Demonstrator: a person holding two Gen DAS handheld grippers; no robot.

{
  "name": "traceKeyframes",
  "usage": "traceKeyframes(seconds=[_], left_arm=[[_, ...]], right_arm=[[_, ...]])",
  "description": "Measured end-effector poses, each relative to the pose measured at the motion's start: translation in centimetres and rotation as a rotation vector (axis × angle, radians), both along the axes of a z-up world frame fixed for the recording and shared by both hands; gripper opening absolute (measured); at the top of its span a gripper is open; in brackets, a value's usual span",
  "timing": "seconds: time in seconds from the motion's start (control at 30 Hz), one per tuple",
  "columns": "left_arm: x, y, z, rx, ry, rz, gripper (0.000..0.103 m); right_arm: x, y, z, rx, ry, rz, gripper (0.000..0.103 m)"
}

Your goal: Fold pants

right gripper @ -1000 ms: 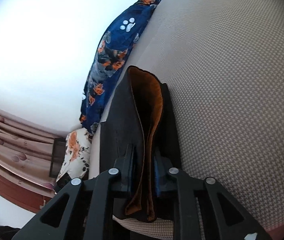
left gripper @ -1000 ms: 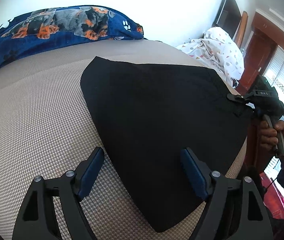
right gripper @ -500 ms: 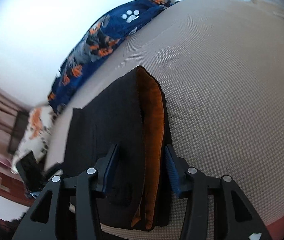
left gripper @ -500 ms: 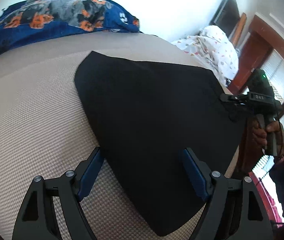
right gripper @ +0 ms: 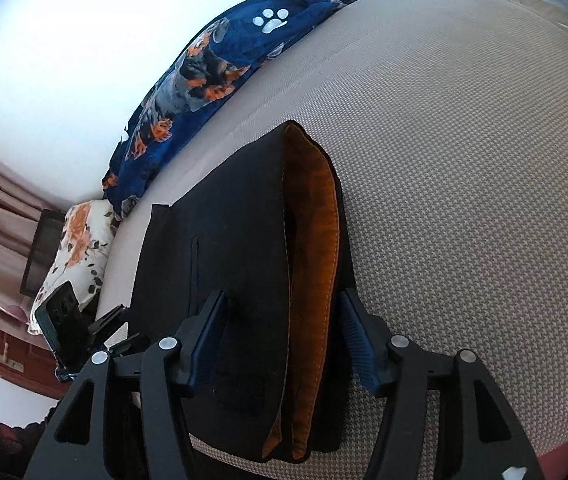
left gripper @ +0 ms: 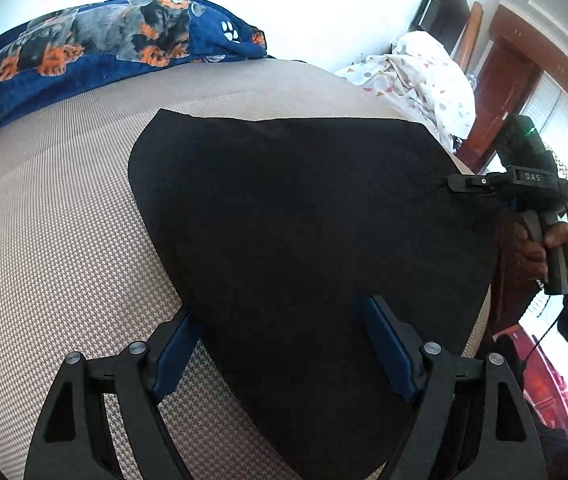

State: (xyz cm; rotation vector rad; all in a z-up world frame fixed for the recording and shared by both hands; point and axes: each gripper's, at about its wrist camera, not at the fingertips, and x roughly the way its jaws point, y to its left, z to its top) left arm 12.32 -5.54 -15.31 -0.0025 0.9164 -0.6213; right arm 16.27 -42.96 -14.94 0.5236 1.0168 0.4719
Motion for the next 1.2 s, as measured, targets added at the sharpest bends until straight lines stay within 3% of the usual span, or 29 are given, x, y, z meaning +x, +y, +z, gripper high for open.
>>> traceKeyframes(seconds=[0.23,0.67,0.93,1.2], left_arm=[[0.2,-0.3,-0.1,0.024,-0.014,0.001,0.083],[0.3,-0.5,-0.1,0.043,-0.025,0.003,0.086],[0.3,-0.4,-0.2,0.037,-0.027,-0.001,0.087],[0.4,-0.2,-0.3,0.005,-0.023,-0.040,0.093]], right_arm=[[0.1,0.5,0.1,-0.024,0.007,0.019,0.055],[0.6,0.4,-0.3,0.065,0.044,0.066,0.083],[0.1,1.5,0.1,0.007,0.012,0.110,0.090],[1.0,-1.0,-0.6,0.101,0.146,0.148,0.089]])
